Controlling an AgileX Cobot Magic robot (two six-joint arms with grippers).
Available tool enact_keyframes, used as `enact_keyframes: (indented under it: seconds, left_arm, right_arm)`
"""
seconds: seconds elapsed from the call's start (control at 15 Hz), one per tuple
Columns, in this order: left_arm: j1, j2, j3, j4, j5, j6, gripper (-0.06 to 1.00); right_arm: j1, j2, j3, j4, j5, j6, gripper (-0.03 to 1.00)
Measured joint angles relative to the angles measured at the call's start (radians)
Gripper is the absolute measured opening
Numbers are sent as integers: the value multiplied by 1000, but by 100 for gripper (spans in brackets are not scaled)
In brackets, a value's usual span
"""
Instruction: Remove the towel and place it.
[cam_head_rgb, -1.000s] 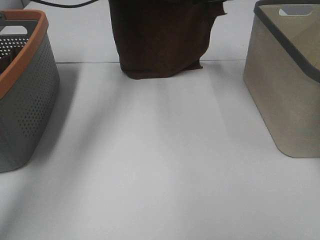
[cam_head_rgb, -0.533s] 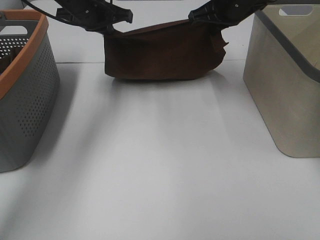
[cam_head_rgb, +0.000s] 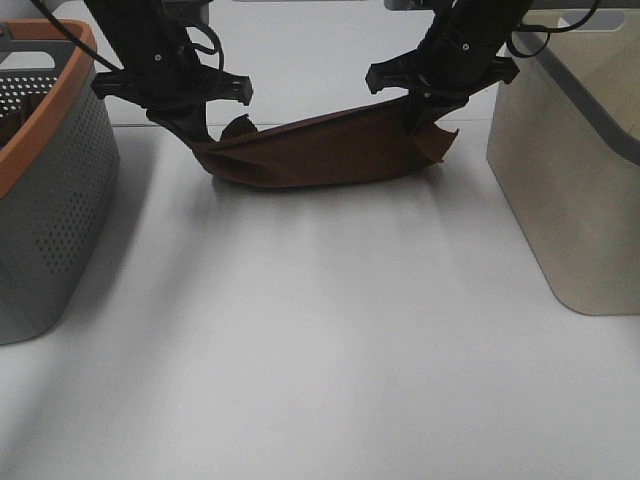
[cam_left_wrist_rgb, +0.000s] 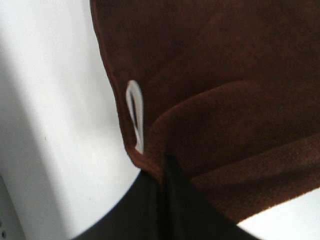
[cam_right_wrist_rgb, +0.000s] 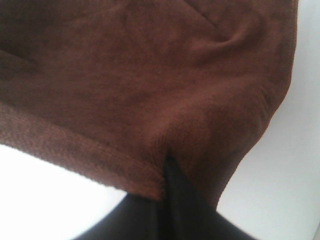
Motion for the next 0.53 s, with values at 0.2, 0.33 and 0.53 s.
enact_keyframes:
  seconds: [0.2, 0.33, 0.53]
  left_arm:
    - [0, 0, 0, -13, 104, 0, 0]
    - [0, 0, 0, -13, 118, 0, 0]
    - [0, 0, 0, -17, 124, 0, 0]
  right_arm:
    - [0, 0, 0, 40, 87, -4, 0]
    - [0, 0, 0, 46, 123, -13, 0]
    - [0, 0, 0, 47, 160, -19, 0]
